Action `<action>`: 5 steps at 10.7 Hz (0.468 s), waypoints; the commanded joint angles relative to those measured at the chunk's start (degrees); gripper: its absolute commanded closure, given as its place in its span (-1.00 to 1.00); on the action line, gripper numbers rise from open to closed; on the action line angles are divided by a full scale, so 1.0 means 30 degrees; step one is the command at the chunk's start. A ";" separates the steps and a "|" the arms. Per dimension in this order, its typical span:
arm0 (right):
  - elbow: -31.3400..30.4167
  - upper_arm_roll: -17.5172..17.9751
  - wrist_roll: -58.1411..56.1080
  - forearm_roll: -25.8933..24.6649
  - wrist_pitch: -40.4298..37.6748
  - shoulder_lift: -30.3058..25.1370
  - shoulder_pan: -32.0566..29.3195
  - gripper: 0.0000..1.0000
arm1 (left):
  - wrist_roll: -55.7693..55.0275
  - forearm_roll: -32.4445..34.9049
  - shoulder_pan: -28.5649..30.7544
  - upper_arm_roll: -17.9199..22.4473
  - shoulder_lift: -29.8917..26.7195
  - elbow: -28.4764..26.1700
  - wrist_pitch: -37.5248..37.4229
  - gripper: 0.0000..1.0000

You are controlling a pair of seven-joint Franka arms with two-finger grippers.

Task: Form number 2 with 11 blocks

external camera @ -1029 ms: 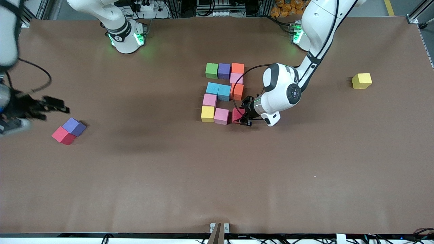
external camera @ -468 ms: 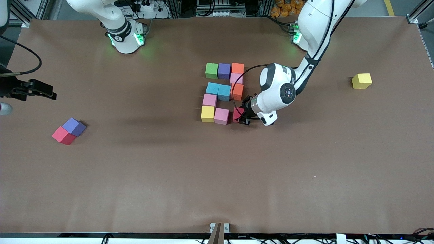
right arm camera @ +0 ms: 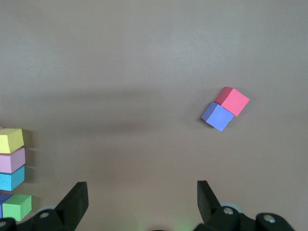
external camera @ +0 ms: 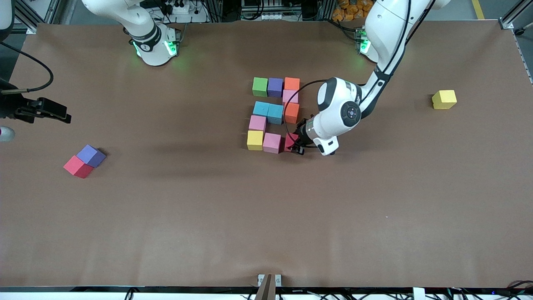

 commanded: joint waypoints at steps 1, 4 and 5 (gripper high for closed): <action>0.0516 -0.0070 0.0918 -0.0442 -0.0381 0.0152 0.1186 -1.00 | -0.0886 0.0491 -0.0457 0.0313 0.0281 0.0528 0.0003 0.14; 0.0748 -0.0042 0.2241 -0.0415 -0.0119 0.0239 0.1168 -1.00 | -0.0916 0.0927 -0.0633 0.0545 0.0310 0.0645 0.0003 0.14; 0.1041 0.0045 0.2183 -0.0357 0.0086 0.0327 0.0673 -1.00 | -0.0945 0.1395 -0.0836 0.0866 0.0455 0.0848 -0.0026 0.14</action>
